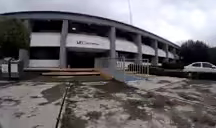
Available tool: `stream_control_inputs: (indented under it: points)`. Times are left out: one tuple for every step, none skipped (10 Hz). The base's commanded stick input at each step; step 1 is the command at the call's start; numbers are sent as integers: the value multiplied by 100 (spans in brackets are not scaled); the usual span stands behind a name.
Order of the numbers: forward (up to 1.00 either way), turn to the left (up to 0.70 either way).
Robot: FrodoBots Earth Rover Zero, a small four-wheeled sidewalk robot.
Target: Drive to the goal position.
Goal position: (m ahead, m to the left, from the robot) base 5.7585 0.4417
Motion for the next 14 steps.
stream_control_inputs:
  points:
    - [70,0]
    - [70,0]
    - [70,0]
    - [70,0]
    - [70,0]
    - [70,0]
    - [70,0]
    - [70,0]
    - [70,0]
    - [70,0]
    - [70,0]
    - [70,0]
    - [70,0]
    - [70,0]
